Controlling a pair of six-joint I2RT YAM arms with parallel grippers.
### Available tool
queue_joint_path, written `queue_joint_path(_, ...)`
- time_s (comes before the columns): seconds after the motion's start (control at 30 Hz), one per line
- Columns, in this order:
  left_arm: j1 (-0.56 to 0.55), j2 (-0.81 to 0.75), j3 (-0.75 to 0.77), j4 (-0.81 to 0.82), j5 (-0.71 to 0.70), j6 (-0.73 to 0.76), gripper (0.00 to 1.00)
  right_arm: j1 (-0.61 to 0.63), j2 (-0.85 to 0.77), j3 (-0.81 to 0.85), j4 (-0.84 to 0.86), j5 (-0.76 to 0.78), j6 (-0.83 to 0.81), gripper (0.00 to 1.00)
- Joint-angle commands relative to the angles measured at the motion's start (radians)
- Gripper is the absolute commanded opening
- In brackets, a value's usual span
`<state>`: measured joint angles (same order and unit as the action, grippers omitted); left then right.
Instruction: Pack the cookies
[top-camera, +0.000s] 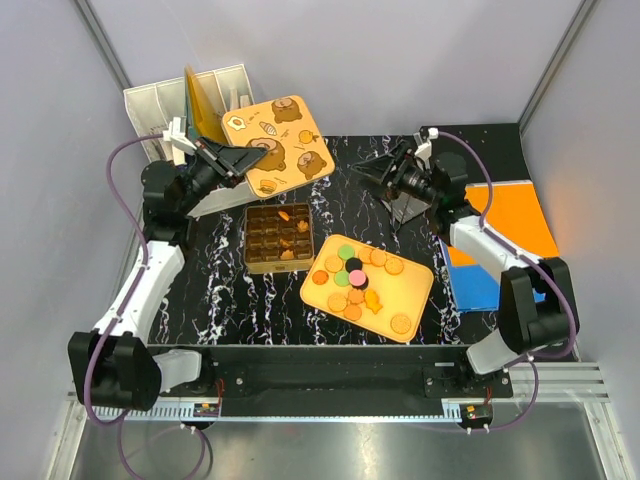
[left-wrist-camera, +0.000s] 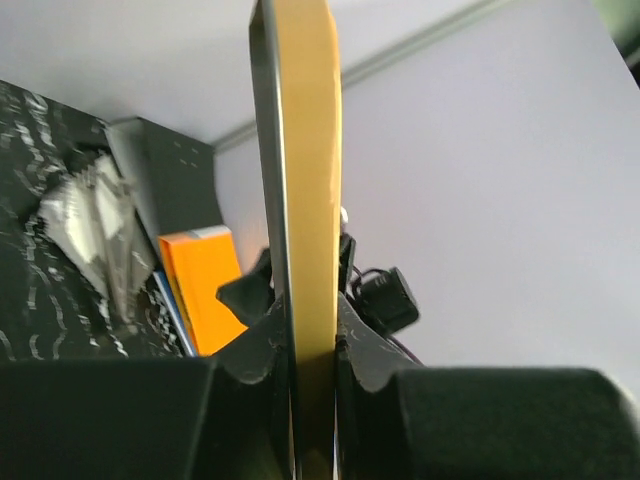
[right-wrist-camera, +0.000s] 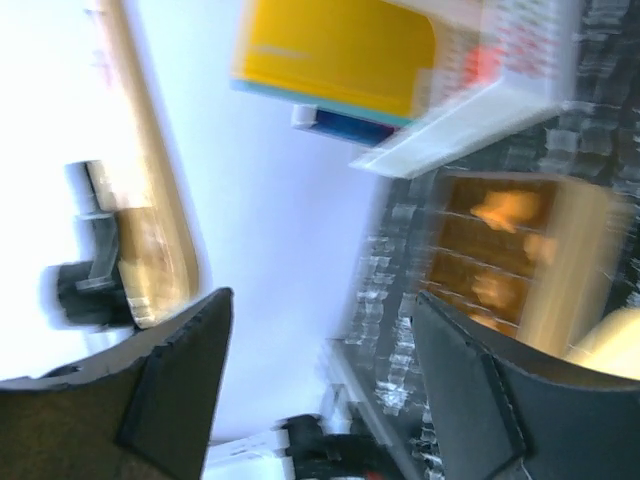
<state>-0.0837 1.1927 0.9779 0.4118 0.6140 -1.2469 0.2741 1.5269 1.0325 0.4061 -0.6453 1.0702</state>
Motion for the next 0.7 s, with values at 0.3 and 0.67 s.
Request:
queue_joint_path(0.3,-0.041,0.097,-0.039,0.312,0.256,-0.174,0.17,-0.072,0.197,0.076,0.904,-0.231,0.536,0.78)
queue_joint_path(0.67,-0.065,0.183,0.010,0.326,0.291,-0.195,0.17,0.025,0.127,0.147,0.395,-0.355,0.148,0.73)
